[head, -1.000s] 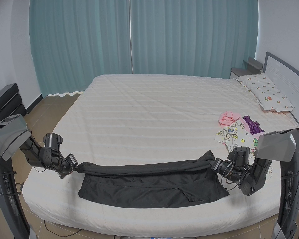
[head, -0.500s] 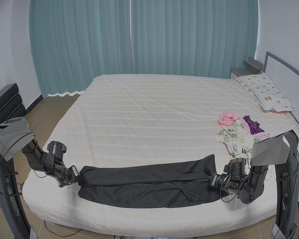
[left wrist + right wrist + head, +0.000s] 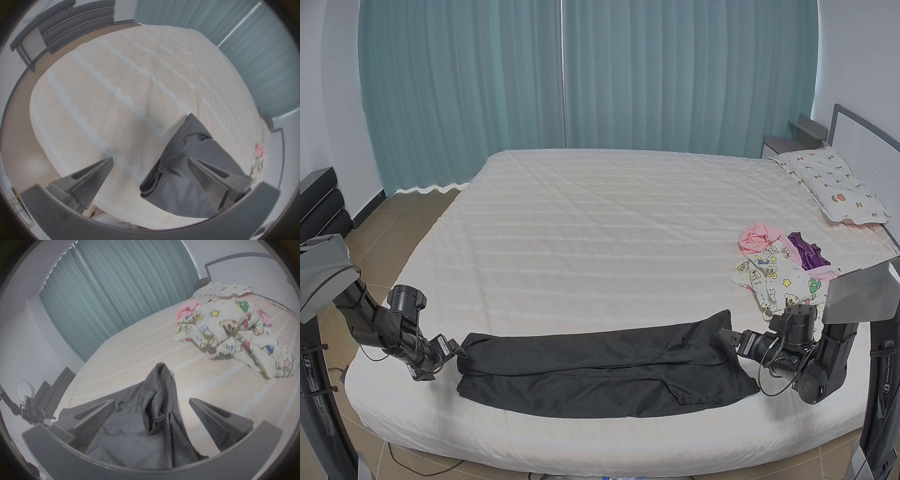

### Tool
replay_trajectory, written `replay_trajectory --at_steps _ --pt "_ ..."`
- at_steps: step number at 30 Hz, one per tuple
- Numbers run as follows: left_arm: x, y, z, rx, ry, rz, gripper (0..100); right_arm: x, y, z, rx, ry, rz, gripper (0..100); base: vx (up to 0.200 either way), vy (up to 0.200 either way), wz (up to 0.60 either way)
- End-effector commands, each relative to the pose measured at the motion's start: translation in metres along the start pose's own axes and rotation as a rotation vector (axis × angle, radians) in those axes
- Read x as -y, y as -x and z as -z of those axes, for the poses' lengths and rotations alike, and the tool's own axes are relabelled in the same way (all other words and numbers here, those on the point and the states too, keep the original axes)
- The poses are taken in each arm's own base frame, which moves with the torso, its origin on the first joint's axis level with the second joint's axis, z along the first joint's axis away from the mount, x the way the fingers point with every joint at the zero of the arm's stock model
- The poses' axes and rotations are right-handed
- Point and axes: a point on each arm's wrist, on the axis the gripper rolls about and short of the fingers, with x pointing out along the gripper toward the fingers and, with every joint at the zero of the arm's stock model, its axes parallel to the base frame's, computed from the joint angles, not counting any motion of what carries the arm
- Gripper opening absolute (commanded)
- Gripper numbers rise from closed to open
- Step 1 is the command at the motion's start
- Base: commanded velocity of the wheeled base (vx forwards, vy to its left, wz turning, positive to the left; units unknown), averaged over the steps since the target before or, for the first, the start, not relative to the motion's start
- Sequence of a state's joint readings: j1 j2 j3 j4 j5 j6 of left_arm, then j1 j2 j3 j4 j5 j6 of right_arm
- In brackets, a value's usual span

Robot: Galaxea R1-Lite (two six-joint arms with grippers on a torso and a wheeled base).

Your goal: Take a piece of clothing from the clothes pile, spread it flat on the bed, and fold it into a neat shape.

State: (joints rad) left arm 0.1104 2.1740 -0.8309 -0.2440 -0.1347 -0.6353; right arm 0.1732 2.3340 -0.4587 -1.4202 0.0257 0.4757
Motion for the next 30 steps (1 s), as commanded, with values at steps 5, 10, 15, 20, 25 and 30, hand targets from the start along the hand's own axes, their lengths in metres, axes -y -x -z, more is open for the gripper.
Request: replay_trajectory --at_steps 5,10,15,20,25,30 --pt "0.023 0.036 -0.016 -0.002 0.239 0.235 100 -0.040 -0.019 -0.026 0.037 0.030 -0.093 100 0.000 0.000 0.00" --pt "0.032 0.022 -0.012 -0.001 0.271 0.274 100 -0.064 -0.038 -0.025 -0.026 0.053 -0.139 100 0.000 0.000 0.00" --pt "0.026 0.017 -0.004 0.024 0.263 0.295 100 -0.062 -0.059 -0.014 -0.148 0.054 -0.176 100 0.000 0.000 0.00" --pt "0.023 0.015 0.001 0.018 0.259 0.290 100 -0.034 -0.081 -0.004 -0.204 0.023 -0.114 100 0.000 0.000 0.00" --pt "0.024 0.014 0.002 0.015 0.257 0.290 100 -0.012 -0.084 -0.003 -0.208 -0.004 -0.066 100 0.000 0.000 0.00" --pt "0.024 0.014 0.002 0.015 0.256 0.290 100 -0.010 -0.080 -0.006 -0.206 -0.010 -0.061 100 0.000 0.000 0.00"
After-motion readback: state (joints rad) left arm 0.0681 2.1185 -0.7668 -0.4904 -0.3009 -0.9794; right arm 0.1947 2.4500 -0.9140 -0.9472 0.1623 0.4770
